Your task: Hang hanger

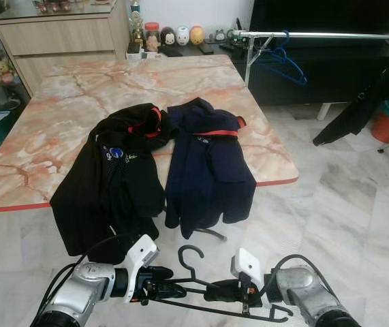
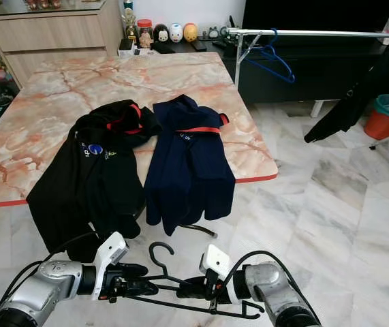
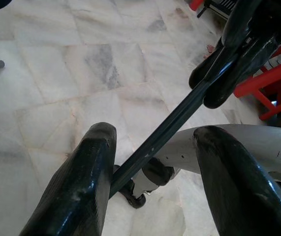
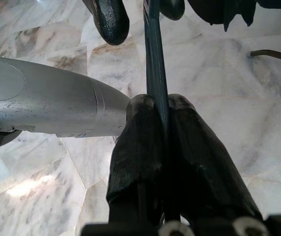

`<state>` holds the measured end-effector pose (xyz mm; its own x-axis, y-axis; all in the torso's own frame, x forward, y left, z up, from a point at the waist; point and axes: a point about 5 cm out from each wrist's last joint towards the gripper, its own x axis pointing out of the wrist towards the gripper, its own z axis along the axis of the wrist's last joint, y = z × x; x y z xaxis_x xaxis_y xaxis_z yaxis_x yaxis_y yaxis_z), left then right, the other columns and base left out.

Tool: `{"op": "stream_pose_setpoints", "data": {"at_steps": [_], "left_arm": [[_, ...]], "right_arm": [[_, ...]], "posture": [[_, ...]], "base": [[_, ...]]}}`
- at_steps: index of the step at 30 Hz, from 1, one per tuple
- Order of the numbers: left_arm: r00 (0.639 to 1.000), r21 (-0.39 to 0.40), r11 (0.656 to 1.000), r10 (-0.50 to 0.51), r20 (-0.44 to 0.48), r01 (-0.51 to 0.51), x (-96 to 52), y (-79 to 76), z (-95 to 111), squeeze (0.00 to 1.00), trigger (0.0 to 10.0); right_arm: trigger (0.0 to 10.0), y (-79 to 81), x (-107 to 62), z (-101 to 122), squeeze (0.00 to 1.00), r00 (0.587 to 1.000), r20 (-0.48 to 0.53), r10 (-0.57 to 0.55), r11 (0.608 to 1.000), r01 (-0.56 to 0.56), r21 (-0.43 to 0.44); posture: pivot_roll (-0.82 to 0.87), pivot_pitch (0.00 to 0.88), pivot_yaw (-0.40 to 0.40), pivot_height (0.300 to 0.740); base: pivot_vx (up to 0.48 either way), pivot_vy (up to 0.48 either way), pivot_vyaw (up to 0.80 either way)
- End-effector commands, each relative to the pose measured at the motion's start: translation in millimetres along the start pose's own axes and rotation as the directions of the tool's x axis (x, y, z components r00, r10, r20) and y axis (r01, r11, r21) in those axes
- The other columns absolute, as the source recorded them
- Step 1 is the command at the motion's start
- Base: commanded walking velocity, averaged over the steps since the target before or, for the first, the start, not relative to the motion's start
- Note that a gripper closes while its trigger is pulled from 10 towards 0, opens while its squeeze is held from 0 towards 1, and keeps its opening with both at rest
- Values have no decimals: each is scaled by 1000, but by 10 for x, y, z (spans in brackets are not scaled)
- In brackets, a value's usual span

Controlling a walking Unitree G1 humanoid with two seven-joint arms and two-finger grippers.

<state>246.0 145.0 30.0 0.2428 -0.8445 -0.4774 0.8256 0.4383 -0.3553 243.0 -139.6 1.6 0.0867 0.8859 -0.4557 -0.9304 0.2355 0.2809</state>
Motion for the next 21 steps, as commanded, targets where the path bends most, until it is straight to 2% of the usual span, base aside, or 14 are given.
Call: {"op": "stream_pose_setpoints", "data": {"at_steps": [1, 21], "left_arm": [[1000, -2, 1000, 14, -27, -14, -28, 21, -38, 0, 10000], [999, -13, 1000, 28, -24, -28, -15, 28, -59, 0, 10000]], "right_arm": [[10000, -60, -42, 93, 0, 999, 41, -20, 1000, 21, -16], [10000, -38, -31, 280, 0, 994, 101, 41, 998, -36, -46]], "posture": [[90, 0, -22, 740], [88, 0, -25, 740]], "base": [[0, 0, 0], [0, 0, 0]]}}
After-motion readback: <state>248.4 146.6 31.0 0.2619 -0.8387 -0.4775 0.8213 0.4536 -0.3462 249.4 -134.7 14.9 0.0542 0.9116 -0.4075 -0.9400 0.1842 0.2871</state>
